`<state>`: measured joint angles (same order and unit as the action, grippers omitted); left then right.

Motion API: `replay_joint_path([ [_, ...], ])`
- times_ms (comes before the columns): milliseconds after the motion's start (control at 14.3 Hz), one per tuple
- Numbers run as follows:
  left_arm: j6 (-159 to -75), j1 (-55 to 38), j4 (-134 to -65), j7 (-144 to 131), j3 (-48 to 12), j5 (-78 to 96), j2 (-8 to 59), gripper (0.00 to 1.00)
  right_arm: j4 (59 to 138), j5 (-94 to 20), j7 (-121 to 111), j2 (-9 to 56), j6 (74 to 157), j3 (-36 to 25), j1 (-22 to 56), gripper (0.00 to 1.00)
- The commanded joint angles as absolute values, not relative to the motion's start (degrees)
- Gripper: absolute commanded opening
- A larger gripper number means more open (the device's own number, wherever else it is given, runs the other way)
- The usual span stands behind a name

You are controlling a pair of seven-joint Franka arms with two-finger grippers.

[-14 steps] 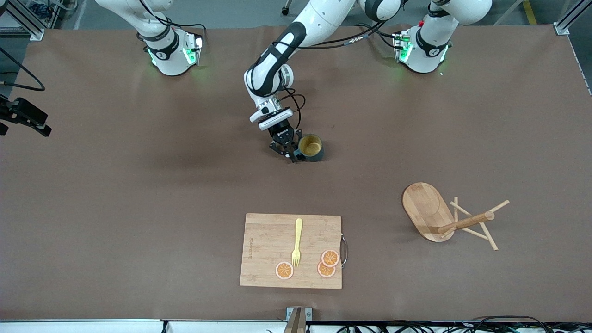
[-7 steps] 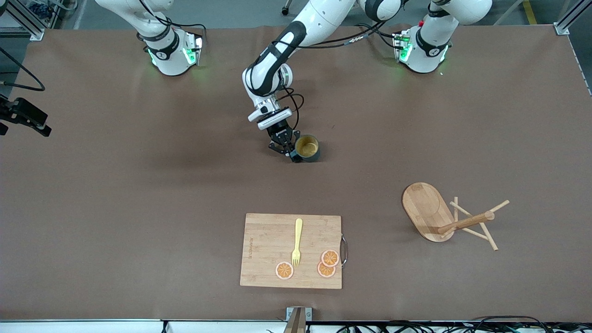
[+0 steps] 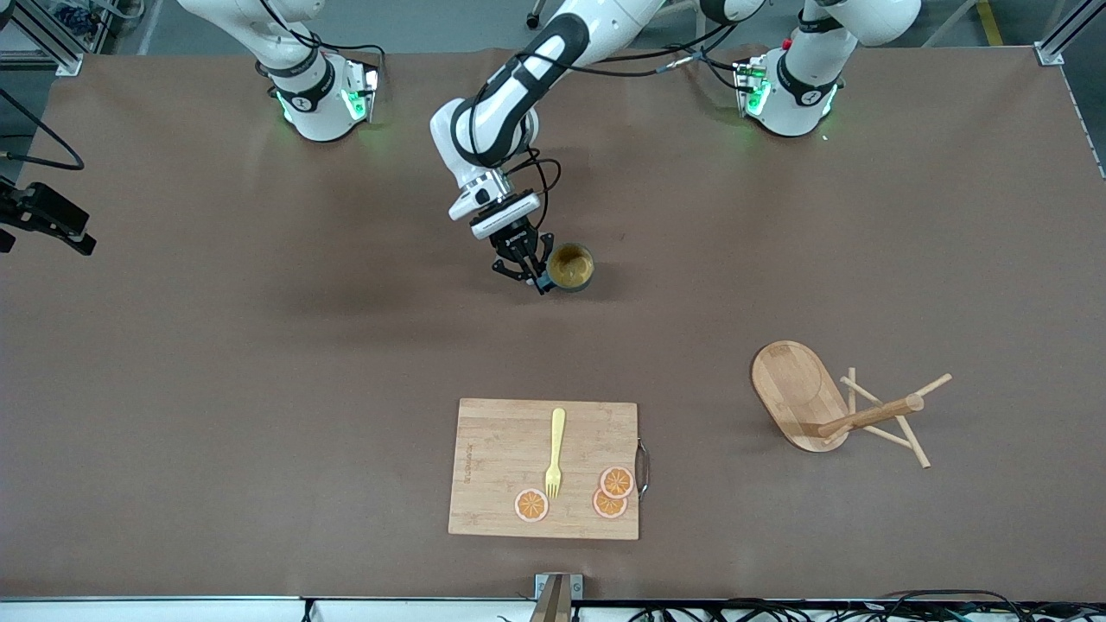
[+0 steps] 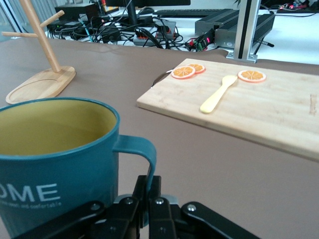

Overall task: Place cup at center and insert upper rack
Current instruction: 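Lift the teal mug off the table with the left gripper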

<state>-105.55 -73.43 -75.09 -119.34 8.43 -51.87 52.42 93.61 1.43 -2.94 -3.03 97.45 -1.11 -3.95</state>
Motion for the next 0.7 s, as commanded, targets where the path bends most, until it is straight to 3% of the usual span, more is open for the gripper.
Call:
replay_joint_path([
  [0, -105.5, -71.0, -76.8, -114.8, 8.3, -46.3, 45.5, 0.0, 93.6, 0.8, -3.3, -3.3, 97.6, -1.2, -3.8, 1.0],
  [631, -105.6, -57.4, -77.2, -95.6, 8.2, -17.9, 25.9, 0.0, 93.6, 0.8, -3.3, -3.3, 97.6, -1.2, -3.8, 1.0],
])
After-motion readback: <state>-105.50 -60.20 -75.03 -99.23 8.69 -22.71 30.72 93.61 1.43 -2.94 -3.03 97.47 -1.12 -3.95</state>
